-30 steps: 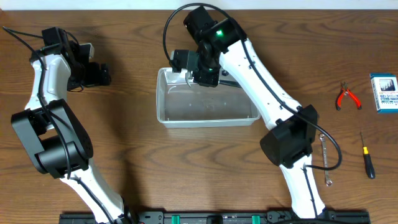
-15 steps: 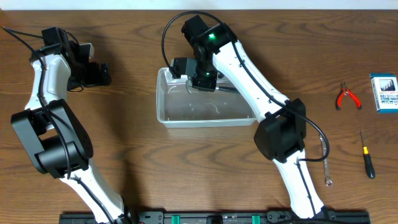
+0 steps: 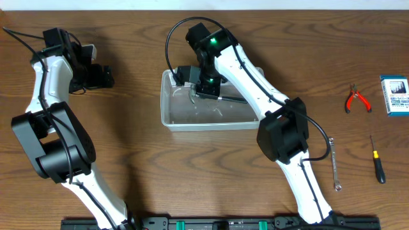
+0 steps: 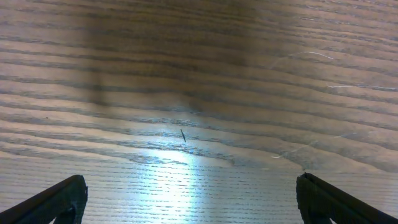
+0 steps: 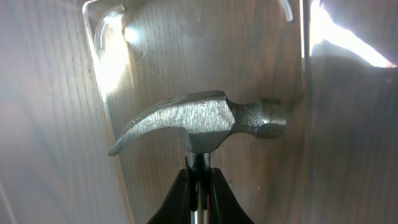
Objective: Pack container
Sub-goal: 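Lower the hammer into the container and open the right gripper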
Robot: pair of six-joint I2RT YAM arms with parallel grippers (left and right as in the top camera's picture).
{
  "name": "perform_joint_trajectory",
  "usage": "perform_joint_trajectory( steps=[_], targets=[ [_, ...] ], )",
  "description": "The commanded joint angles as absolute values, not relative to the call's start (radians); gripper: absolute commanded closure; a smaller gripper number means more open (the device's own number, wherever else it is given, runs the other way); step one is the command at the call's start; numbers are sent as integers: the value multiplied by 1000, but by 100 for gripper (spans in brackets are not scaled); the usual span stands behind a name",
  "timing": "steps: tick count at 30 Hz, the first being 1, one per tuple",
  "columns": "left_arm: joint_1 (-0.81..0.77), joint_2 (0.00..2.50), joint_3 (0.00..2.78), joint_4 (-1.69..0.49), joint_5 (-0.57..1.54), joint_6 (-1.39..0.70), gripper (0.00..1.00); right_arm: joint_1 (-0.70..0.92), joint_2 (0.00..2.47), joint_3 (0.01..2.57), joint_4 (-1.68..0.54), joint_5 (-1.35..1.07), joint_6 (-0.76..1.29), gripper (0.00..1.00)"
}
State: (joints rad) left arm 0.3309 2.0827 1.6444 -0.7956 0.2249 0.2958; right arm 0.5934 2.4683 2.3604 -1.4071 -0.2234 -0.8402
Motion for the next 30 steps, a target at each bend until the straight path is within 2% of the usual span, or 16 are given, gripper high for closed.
perform_joint_trajectory(
  steps=[1,17,20,23,30],
  targets=[
    [331,2087,1640,-795,216,301,2,603,2506,2355,-1412,-252,-850,99],
    [331,2087,1640,-795,216,301,2,603,2506,2246,-1378,-252,-850,98],
    [331,2087,1640,-795,216,301,2,603,2506,2246,-1369,-252,-845,92],
    [331,2087,1640,-795,216,301,2,603,2506,2246,-1357,-252,-830,79],
    [331,2087,1640,-795,216,301,2,603,2506,2246,-1351,-252,-823,76]
  ],
)
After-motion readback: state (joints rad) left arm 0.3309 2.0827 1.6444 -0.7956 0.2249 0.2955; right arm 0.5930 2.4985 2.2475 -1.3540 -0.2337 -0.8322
